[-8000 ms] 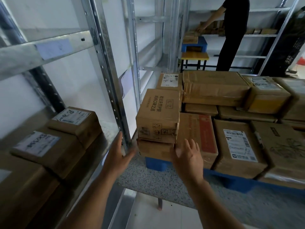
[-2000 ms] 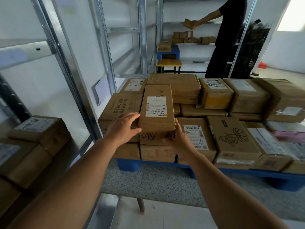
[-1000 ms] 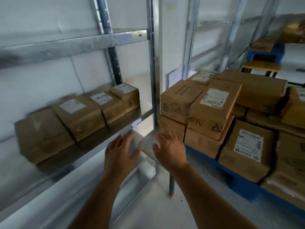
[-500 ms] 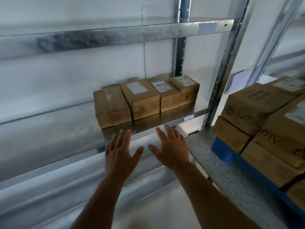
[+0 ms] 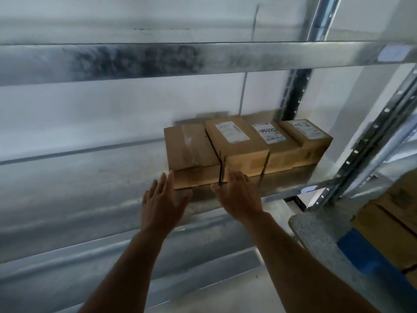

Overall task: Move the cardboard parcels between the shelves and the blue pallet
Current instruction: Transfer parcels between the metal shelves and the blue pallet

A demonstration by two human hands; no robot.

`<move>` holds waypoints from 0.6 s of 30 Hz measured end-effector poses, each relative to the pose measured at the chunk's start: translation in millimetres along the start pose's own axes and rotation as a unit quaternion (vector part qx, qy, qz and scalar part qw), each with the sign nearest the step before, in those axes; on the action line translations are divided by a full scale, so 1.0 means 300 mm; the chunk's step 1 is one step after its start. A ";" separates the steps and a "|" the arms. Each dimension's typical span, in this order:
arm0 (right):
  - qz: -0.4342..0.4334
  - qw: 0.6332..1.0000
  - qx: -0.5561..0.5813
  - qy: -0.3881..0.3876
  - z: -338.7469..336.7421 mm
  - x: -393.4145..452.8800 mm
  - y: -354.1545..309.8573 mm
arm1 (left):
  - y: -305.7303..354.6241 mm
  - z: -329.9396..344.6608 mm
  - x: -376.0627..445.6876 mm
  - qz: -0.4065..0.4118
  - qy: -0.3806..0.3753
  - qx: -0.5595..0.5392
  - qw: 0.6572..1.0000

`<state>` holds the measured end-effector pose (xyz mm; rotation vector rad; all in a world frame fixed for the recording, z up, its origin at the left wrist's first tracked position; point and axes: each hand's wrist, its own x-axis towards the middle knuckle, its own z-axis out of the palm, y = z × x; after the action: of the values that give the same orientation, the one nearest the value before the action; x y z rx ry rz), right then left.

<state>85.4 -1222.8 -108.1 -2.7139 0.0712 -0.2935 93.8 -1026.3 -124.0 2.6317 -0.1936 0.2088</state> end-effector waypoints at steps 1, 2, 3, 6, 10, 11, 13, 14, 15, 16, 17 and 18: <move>0.005 1.000 0.008 -0.005 0.014 0.031 -0.008 | -0.020 0.002 0.036 -0.005 -0.001 -0.006 1.000; 0.011 1.000 0.016 -0.011 0.028 0.060 -0.016 | -0.037 0.006 0.071 -0.010 -0.002 -0.010 1.000; 0.018 0.999 0.020 -0.016 0.047 0.092 -0.024 | -0.056 0.012 0.109 -0.015 -0.003 -0.017 1.000; 0.042 0.999 0.010 -0.018 0.078 0.158 -0.033 | -0.082 0.030 0.193 -0.026 -0.016 -0.047 0.998; 0.070 0.997 0.010 0.002 0.114 0.224 -0.054 | -0.108 0.039 0.273 -0.048 -0.041 -0.084 0.994; 0.076 0.997 0.013 0.011 0.123 0.232 -0.061 | -0.111 0.037 0.285 -0.050 -0.051 -0.102 0.992; 0.086 0.996 0.014 0.031 0.138 0.241 -0.077 | -0.118 0.030 0.303 -0.044 -0.082 -0.133 0.987; 0.087 0.995 0.014 0.038 0.140 0.242 -0.085 | -0.126 0.025 0.310 -0.042 -0.086 -0.145 0.985; 0.086 0.995 0.015 0.043 0.142 0.245 -0.093 | -0.138 0.017 0.316 -0.052 -0.073 -0.153 0.984; 0.083 0.995 0.019 0.045 0.141 0.249 -0.100 | -0.155 0.003 0.322 -0.074 -0.043 -0.154 0.984; 0.081 0.995 0.024 0.047 0.141 0.254 -0.106 | -0.174 -0.015 0.326 -0.104 -0.005 -0.144 0.984; 0.082 0.995 0.029 0.046 0.140 0.258 -0.110 | -0.196 -0.035 0.329 -0.132 0.024 -0.125 0.983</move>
<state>170.3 -1183.3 -117.1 -2.6159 0.3039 -0.3655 199.5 -979.9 -123.9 2.3688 0.1388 0.1450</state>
